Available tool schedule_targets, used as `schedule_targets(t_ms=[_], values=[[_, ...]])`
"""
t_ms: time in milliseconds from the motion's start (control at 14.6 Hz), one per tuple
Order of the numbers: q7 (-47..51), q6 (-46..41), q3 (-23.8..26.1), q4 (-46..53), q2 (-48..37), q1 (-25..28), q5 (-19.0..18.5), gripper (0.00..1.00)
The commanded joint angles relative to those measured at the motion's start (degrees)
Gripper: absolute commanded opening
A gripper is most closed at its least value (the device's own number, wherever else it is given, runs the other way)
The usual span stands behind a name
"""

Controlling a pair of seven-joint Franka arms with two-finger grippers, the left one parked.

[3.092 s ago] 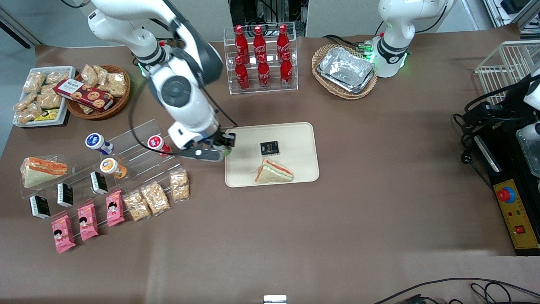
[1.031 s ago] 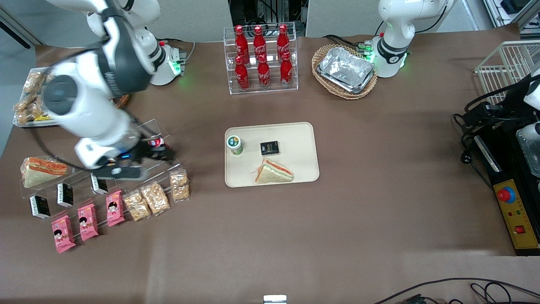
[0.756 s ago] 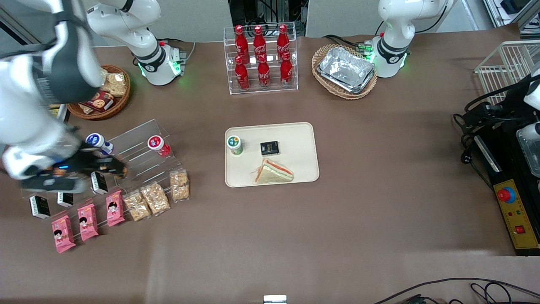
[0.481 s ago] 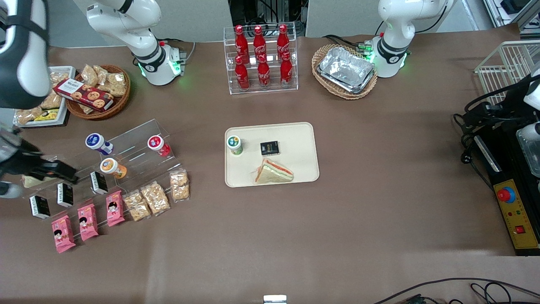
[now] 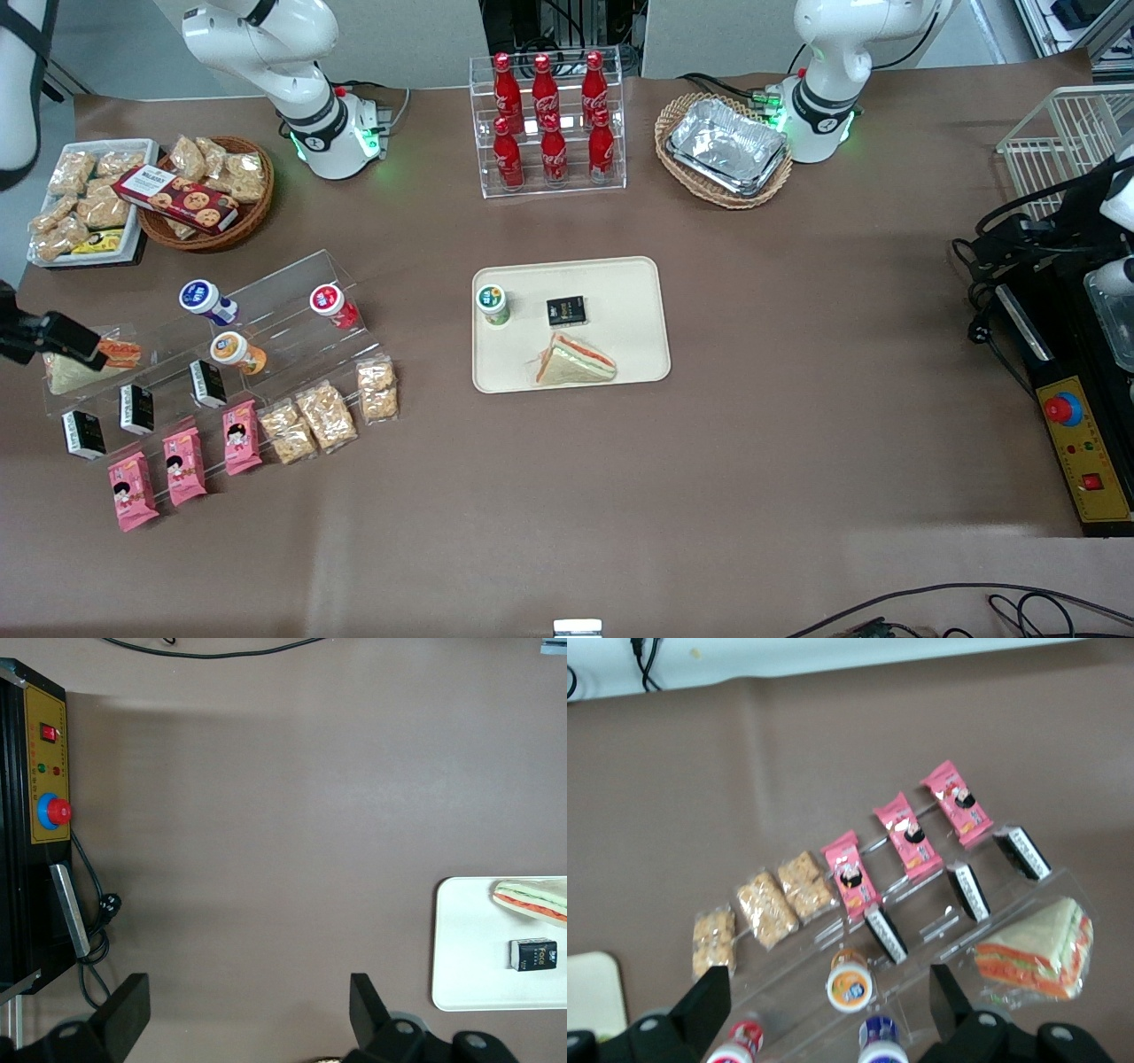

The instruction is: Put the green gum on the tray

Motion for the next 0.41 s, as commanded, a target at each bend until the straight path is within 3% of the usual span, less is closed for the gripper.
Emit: schedule_targets(t_ms=[0, 344], values=[[0.0, -5.9, 0.8, -1.9, -5.0, -0.4, -0.7, 1.00], [-0.5, -6.8, 1.0, -2.7, -5.3, -1.0, -1.0, 1.00]])
